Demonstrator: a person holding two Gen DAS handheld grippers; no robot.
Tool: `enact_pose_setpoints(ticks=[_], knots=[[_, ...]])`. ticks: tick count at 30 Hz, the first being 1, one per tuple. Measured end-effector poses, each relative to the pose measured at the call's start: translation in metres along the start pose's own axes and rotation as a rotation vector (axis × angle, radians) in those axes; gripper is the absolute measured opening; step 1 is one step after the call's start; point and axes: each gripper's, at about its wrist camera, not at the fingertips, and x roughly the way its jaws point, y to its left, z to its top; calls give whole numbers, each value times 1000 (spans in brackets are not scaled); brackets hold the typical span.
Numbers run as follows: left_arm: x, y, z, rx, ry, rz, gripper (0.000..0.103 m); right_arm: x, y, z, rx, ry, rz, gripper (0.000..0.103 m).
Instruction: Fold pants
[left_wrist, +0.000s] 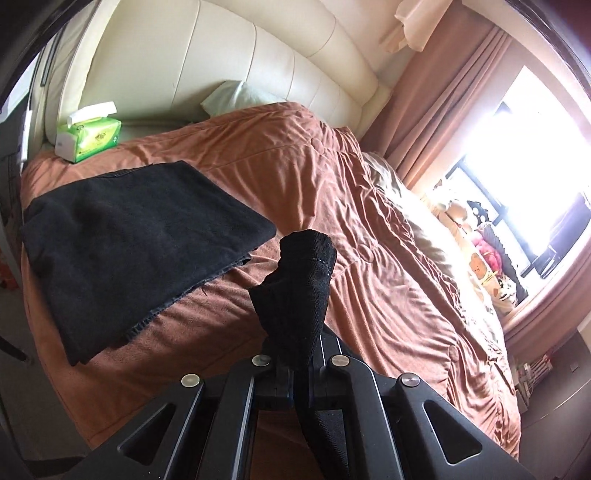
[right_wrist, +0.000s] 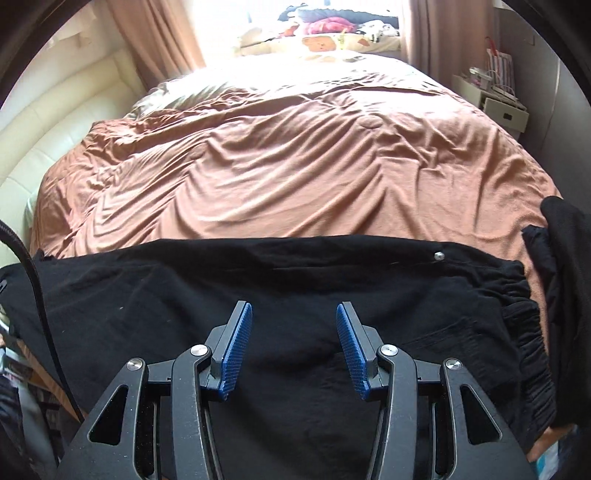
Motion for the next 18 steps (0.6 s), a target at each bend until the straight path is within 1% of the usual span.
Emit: enact_pose_setpoints(ticks=[4,8,18], knots=[[0,-3,2,3,17,-14,4,1,25,-10,-35,8,48,46],[-7,-12,4,43,10,-18,4,5,44,-15,-46,9,97,46],[-22,-27,14,69,3,-78,4,27,85,-25,-54,34,214,46]])
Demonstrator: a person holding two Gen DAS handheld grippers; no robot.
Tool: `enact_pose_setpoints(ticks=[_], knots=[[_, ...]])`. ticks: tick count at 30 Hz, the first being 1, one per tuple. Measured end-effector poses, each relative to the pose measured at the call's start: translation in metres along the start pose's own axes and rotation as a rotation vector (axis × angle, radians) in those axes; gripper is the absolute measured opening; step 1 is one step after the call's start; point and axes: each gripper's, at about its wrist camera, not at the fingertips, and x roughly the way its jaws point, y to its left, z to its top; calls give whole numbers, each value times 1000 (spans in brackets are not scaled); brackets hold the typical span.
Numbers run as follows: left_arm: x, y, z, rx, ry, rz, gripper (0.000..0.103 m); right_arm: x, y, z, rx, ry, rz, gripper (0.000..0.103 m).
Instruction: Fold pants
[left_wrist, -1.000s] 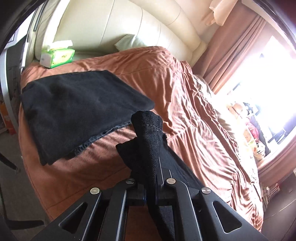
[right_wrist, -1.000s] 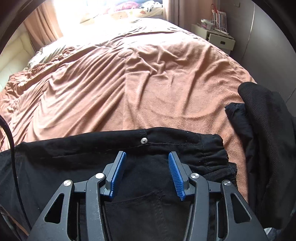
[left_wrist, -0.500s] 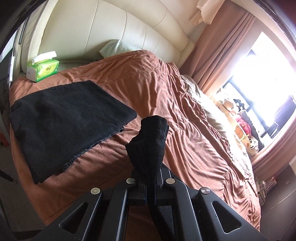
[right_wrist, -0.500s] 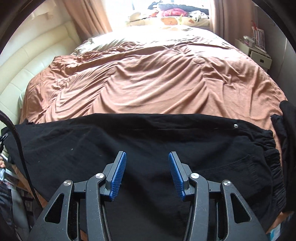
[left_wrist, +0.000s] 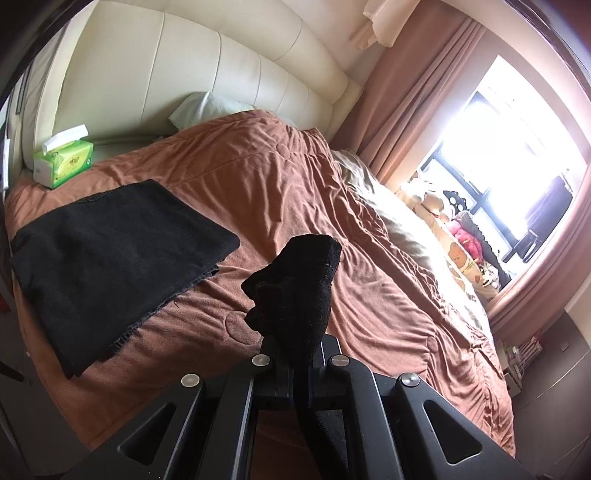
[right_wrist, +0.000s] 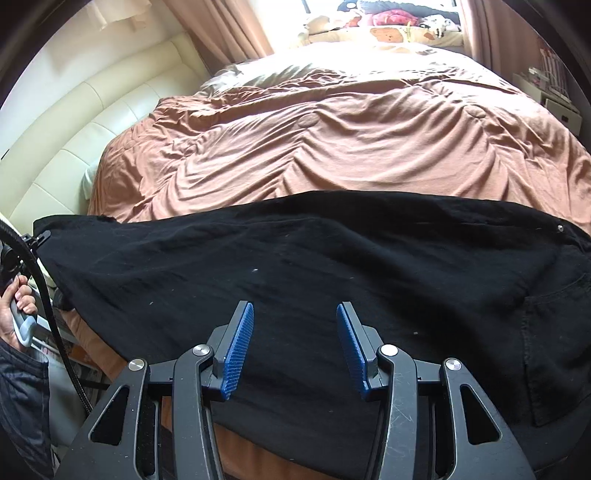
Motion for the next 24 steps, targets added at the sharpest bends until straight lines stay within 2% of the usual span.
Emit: enact_pose_setpoints(ticks=[7,14,16,20,22,24], knots=[[-8,-13,5,-3,-12,-30,4,43,31,-3,-57,46,41,39],[-13,-22,9,0,-16,-52,4,96,47,-22,-124,159,-2,29],[-12,-26,7,11,-15,-56,4,103,51,-31,-137,184,-1,29],[-9,-27,2,7,-13,-48,4,103,57,-34,-121,228,54,29],[-7,-23,3,-3,-12,-46,4,100,59,-28,-139,230,55,22],[-6,-21,3,-6,-10,-39,4,103,58,-19,-151,222,38,19]])
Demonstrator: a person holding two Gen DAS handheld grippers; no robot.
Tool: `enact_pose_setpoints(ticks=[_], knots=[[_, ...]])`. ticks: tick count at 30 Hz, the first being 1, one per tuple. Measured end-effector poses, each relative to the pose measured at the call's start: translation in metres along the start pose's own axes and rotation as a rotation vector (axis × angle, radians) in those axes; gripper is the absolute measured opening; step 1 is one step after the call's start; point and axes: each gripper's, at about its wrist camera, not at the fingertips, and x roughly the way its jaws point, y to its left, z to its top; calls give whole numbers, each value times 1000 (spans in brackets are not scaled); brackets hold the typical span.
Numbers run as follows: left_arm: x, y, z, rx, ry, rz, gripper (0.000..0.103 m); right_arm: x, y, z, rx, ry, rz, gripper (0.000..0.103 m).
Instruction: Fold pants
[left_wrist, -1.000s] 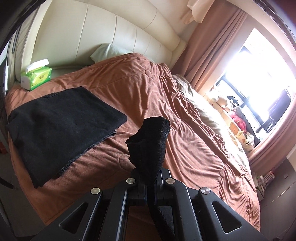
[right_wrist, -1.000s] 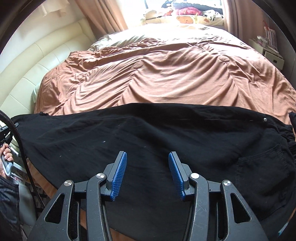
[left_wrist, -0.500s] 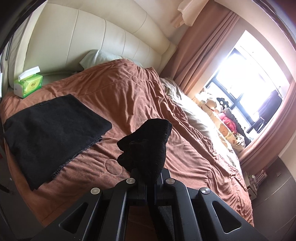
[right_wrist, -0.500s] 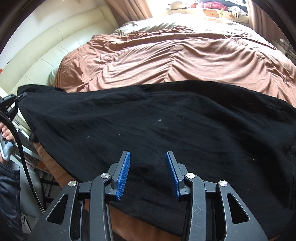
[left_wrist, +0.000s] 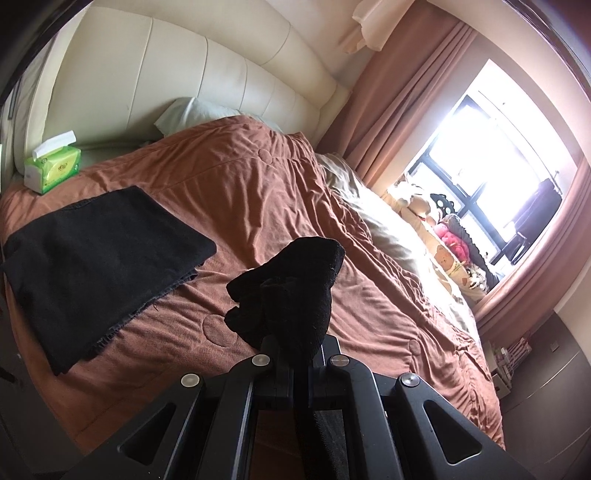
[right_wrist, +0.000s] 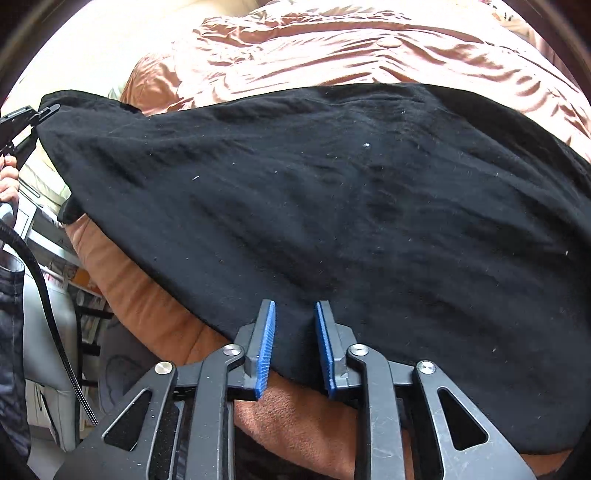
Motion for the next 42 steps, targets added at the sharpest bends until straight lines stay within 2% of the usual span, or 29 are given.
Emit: enact_pose_setpoints(ticks=[2,6,16,25,36,42], knots=[[0,4,-1,-9,4,4,4,4,-3,10,-8,-9,-31,19],[0,12,-5,-23,10,18,4,16,-14,33,14,-4,-29,15],[7,33,-13,-103,23,22,4,40,-28,84,18,-8,-80,15],[9,30,-11,-98,23,-1,4,65,-45,121,36,-12,-109,14],[8,22,-6,-76,24,-20,4,72,-56,137,51,-28,-132,14],[4,10,-2,-57,18,-34,4,65,-49,122,42,-14,-119,14]])
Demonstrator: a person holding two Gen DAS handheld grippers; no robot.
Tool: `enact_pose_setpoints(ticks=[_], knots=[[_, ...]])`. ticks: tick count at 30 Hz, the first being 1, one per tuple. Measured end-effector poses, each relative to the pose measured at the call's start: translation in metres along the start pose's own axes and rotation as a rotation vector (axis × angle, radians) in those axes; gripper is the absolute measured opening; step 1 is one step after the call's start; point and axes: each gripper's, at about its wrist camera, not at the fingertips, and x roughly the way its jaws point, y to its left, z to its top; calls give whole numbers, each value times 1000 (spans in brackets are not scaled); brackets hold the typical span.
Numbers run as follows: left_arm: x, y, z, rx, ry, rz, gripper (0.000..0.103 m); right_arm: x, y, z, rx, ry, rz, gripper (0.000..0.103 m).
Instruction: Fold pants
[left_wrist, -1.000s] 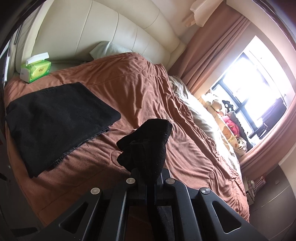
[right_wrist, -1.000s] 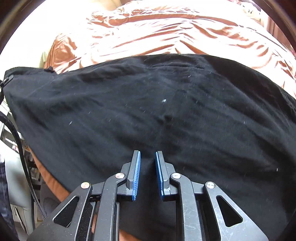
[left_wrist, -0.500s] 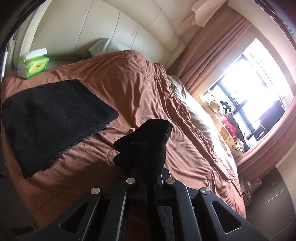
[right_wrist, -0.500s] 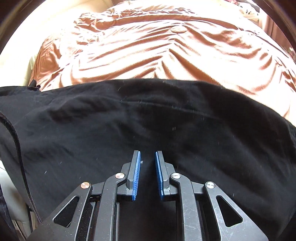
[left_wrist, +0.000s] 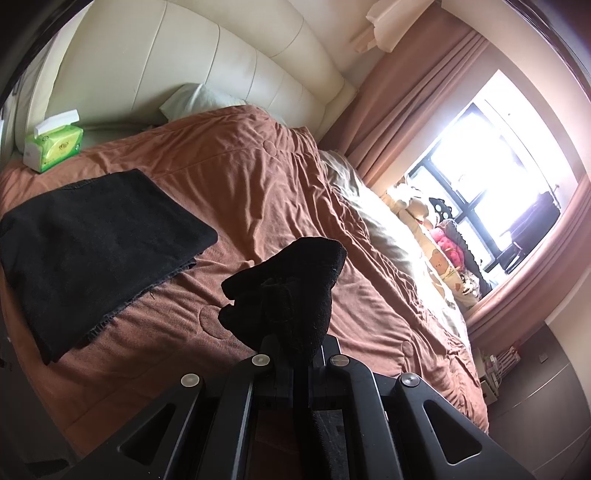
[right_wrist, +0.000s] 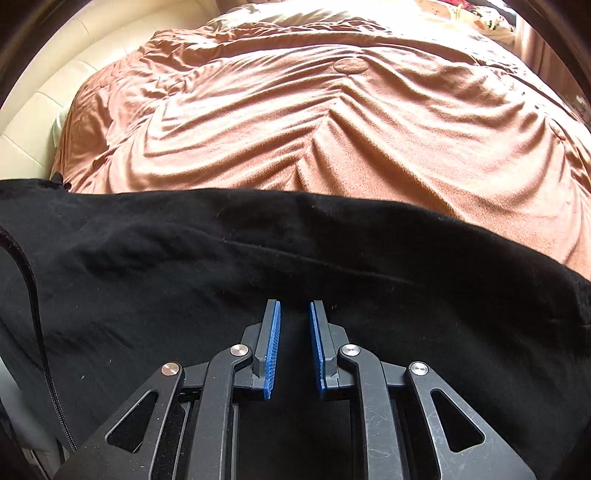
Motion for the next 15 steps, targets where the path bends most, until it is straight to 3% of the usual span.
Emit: enact_pose_setpoints(ticks=[15], knots=[[-31,-51,0,63,-20,-60,4,-62,14,-98,-9,-2,122,14]])
